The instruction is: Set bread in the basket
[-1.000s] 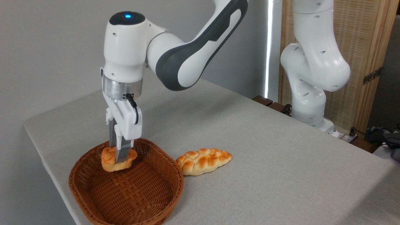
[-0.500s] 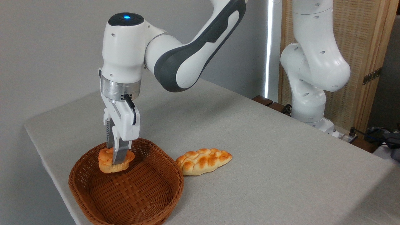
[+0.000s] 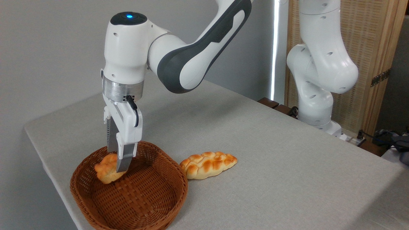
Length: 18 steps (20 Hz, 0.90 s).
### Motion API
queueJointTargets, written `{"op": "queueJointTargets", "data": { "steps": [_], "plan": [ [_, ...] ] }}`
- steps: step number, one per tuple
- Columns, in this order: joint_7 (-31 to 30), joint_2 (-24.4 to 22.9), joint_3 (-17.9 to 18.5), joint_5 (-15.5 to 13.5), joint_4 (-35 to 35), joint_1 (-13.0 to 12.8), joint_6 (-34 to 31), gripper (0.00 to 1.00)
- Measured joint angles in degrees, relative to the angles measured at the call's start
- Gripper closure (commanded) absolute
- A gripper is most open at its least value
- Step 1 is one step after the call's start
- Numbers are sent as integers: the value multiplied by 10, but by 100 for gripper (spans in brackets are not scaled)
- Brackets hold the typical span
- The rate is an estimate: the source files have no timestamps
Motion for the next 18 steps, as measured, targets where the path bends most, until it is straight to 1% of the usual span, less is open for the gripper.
{"op": "queueJointTargets", "data": {
  "steps": [5, 8, 10, 11, 12, 13, 14, 15, 16, 17, 18],
  "plan": [
    [-12, -6, 1, 0, 3, 0, -2, 0],
    [-32, -28, 10, 0, 11, 3, -41, 0],
    [-34, -47, 23, 0, 40, 6, -139, 0],
    [-34, -51, 27, 0, 52, 7, -173, 0],
    [-37, -57, 35, 2, 78, 8, -241, 0],
    [-39, -60, 40, 7, 94, 9, -279, 0],
    [-43, -65, 47, 19, 121, 9, -341, 0],
    [-45, -66, 51, 26, 133, 10, -368, 0],
    [-50, -69, 55, 43, 151, 10, -404, 0],
    [-65, -70, 57, 56, 162, 11, -422, 0],
    [-78, -70, 57, 62, 165, 11, -427, 0]
  ]
}}
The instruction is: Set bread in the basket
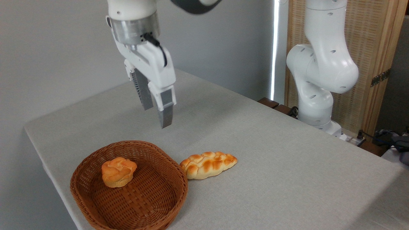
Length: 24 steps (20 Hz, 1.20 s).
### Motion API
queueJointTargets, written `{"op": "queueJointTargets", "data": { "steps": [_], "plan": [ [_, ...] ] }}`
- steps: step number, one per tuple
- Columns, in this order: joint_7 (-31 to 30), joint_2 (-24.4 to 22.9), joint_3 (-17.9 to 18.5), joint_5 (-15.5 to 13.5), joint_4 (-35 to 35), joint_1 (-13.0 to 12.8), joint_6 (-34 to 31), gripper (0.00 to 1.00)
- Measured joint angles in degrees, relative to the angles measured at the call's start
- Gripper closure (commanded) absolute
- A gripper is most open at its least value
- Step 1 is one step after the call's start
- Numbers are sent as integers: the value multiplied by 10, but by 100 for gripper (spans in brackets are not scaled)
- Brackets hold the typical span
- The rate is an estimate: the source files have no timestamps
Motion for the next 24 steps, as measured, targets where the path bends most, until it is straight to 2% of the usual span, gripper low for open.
{"op": "queueJointTargets", "data": {
  "steps": [4, 6, 10, 14, 24],
  "plan": [
    [-97, 2, -15, 22, 5, -1, -3, 0],
    [-127, 3, -41, 41, 8, 7, -3, 0],
    [-136, -3, -71, 48, 23, 32, -4, 0],
    [-126, -11, -70, 49, 32, 48, -4, 0],
    [-124, -14, -66, 49, 35, 52, -10, 0]
  ]
}}
